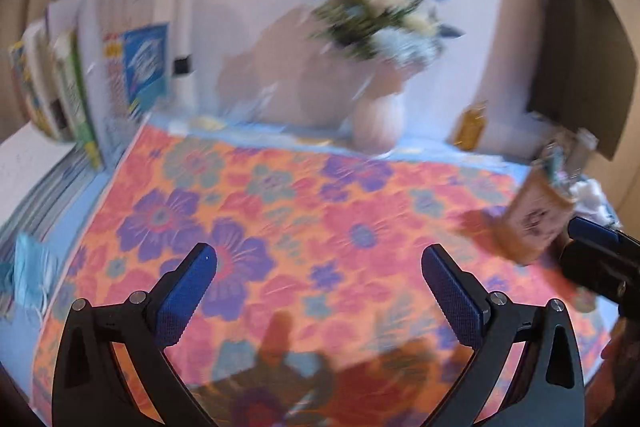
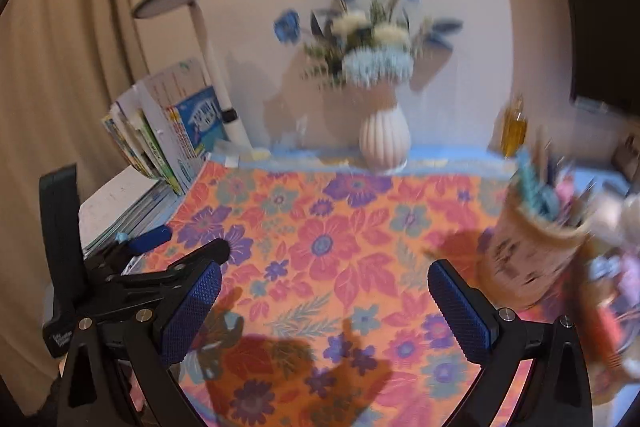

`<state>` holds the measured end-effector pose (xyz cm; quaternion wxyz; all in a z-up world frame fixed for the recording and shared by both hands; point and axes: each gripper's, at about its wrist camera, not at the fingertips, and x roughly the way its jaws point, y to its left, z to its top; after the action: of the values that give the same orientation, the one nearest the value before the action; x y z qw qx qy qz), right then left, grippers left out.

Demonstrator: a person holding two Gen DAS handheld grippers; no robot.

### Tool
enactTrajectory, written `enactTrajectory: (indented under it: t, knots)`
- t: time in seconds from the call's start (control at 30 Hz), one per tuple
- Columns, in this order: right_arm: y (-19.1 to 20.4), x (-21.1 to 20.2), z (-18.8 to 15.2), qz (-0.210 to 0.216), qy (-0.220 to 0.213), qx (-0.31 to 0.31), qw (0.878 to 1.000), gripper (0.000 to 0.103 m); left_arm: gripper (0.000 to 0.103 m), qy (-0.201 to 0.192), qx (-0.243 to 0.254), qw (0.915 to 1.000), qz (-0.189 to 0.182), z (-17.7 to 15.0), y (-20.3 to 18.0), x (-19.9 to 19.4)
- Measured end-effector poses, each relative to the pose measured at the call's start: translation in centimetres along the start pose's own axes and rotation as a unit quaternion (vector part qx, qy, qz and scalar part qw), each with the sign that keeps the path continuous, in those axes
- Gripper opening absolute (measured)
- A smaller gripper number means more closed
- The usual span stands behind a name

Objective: Organize soft objects

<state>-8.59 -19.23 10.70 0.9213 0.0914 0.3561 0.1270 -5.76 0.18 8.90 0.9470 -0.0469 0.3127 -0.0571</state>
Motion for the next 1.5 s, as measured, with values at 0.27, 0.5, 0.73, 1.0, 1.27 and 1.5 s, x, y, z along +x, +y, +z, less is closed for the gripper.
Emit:
enactTrajectory:
  t: [0.27, 0.5, 0.73, 1.0, 1.27, 1.5]
  knots:
    - [-1.3, 6.4, -2.4, -0.103, 0.027, 0.001, 0.994, 0.103, 0.102, 0.048, 0.008, 0.998, 0.04, -3.3, 1.7, 4.4]
    - [-3.2, 7.7, -3.7, -0.152, 0.05, 0.03, 0.987, 0.103, 0.102, 0.037, 0.043, 0.9984, 0.008, -2.6, -1.0, 3.9]
    - [-4.8, 7.4, -3.8, -0.121, 0.045, 0.069, 0.989, 0.103, 0.102, 0.076, 0.05, 0.9958, 0.014, -3.2, -1.6, 6.5]
    - [-1.7, 7.6, -4.3, -0.172, 0.036, -0.008, 0.984, 0.103, 0.102, 0.073, 0.039, 0.9954, 0.048, -3.3, -1.1, 6.5]
    - [-2.1, 8.2, -4.3, -0.17, 0.047, -0.001, 0.984, 0.103, 0.102, 0.078, 0.028, 0.9958, 0.038, -3.2, -0.6, 6.6]
    - [-2.3, 8.5, -4.3, -0.169, 0.057, 0.008, 0.984, 0.103, 0.102, 0.078, 0.024, 0.996, 0.035, -3.2, -0.5, 6.6]
